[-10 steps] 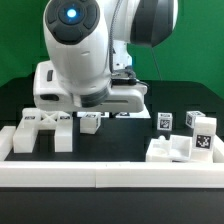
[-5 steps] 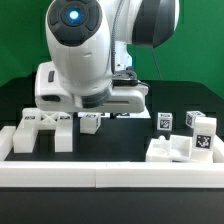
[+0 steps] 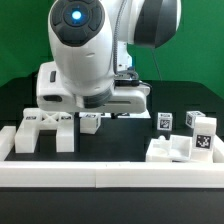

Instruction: Assemble chair

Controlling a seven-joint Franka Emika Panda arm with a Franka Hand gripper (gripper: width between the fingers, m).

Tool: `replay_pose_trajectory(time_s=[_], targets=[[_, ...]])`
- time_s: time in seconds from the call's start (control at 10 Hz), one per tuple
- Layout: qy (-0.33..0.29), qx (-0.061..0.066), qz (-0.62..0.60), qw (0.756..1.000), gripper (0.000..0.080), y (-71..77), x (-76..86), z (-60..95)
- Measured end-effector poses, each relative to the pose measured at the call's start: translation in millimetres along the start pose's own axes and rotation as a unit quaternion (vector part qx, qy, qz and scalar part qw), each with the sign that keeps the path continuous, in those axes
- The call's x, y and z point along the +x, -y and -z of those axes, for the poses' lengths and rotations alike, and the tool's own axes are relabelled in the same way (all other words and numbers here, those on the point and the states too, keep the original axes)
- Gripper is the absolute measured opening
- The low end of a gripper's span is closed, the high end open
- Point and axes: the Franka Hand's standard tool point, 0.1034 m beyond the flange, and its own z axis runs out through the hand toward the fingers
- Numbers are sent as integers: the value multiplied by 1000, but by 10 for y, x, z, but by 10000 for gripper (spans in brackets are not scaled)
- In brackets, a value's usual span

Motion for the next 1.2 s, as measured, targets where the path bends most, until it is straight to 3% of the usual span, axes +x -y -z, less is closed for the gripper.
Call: replay_pose_trajectory(time_s=[0.4, 1.2], targets=[[0, -1, 2, 1000, 649, 14, 1, 0], [-1, 8, -4, 1000, 649, -102, -6, 6]])
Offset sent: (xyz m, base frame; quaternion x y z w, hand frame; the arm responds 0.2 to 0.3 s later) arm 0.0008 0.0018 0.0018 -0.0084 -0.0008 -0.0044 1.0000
